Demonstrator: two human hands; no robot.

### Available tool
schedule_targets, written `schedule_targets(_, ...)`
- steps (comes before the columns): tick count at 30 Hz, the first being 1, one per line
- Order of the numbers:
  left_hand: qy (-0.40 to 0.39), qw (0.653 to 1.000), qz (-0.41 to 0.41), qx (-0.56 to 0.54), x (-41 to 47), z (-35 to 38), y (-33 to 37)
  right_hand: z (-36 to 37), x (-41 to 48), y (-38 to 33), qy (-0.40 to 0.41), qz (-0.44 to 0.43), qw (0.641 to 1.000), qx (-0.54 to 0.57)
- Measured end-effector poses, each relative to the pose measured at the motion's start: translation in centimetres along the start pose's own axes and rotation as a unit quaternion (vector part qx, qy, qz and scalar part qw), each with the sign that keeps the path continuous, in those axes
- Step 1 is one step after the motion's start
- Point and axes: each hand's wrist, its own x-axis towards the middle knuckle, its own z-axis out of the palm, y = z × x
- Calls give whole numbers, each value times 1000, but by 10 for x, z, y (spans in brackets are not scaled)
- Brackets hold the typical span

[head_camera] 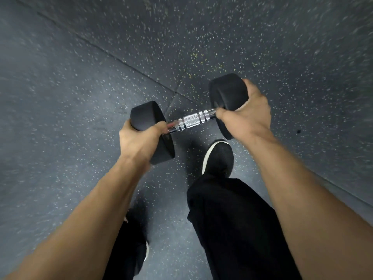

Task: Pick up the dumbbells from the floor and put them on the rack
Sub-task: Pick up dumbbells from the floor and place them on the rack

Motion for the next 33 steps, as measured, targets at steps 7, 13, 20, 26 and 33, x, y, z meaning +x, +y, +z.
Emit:
schedule_targets(7, -28, 992, 126, -8, -218, -101, 149, -190, -169, -126, 86, -51, 990, 100)
schedule_targets(13, -96, 947, 306, -25, -437, -208, 303, -380, -342, -249, 231, -140, 942, 200)
schedule_targets(20, -103, 839, 526, -96, -619, -259, 451, -546, -432, -355, 383, -273, 834, 289)
schedule_targets(26, -99, 773, 587, -219, -705, -240, 521, -673, -452, -410, 426, -403, 765, 266)
schedule_targets(33, -110, 748, 602, -256, -722, -206, 580, -736, -422, -447, 440, -445, 735, 262)
